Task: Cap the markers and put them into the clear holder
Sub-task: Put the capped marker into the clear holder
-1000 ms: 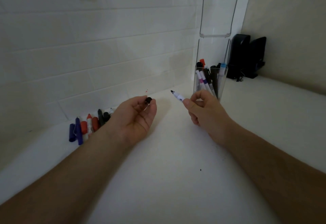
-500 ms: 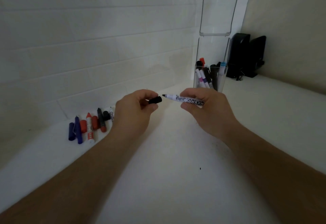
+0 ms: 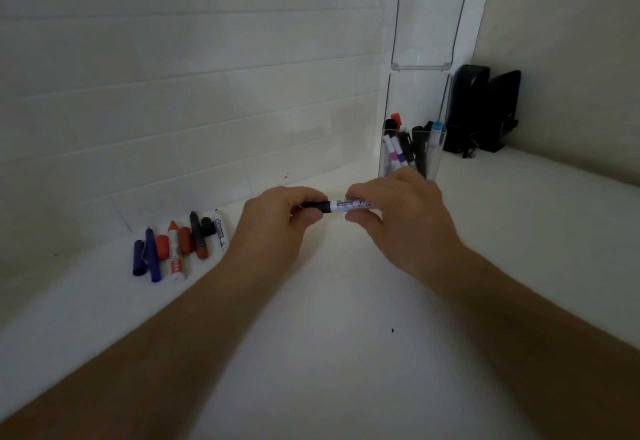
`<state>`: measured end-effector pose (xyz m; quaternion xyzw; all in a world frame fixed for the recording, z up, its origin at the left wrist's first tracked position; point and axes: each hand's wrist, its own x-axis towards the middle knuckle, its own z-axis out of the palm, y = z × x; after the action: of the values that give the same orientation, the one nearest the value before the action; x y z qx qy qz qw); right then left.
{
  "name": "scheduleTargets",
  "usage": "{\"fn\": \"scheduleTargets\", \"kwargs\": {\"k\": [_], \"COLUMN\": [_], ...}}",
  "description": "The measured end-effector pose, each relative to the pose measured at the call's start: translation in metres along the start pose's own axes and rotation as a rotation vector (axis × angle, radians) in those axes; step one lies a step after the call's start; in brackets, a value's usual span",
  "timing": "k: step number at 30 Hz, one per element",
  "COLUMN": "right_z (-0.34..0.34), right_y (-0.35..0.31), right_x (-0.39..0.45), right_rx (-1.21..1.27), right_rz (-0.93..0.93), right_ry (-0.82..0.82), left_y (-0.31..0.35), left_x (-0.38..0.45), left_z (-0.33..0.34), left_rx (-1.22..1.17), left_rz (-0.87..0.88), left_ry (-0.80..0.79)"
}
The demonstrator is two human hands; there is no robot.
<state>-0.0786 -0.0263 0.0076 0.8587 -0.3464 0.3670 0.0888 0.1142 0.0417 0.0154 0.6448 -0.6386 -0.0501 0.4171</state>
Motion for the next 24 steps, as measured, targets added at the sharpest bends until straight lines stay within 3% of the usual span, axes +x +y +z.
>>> {"fn": "scheduleTargets", "kwargs": {"k": [5,17,20,24], "right_z": [0.009,0.007,0.0,-0.013], "right_y": [-0.002,-0.007,-0.002,-0.001], "right_x": [-0.001,-0.006,-0.004,0.002], "right_rx": [-0.039,0.131,0.102,-0.041], "right_rz": [-0.085,0.111,0.061,-0.055], "right_ry": [-0.041,-0.195,-0.251,-0.309], "left_y": [0.002,0.011,0.017,0.017], "left_x": [-0.004,-0.001,-0.002,-0.003], "left_z": [0.009,0.012,0.013,0.013], "left_rx": [-0.147,0.084,0.114,-0.042], "left_rz": [-0.114,0.019,0.057,0.039], "left_ry": [-0.039,-0.042,-0.099,0.015]}}
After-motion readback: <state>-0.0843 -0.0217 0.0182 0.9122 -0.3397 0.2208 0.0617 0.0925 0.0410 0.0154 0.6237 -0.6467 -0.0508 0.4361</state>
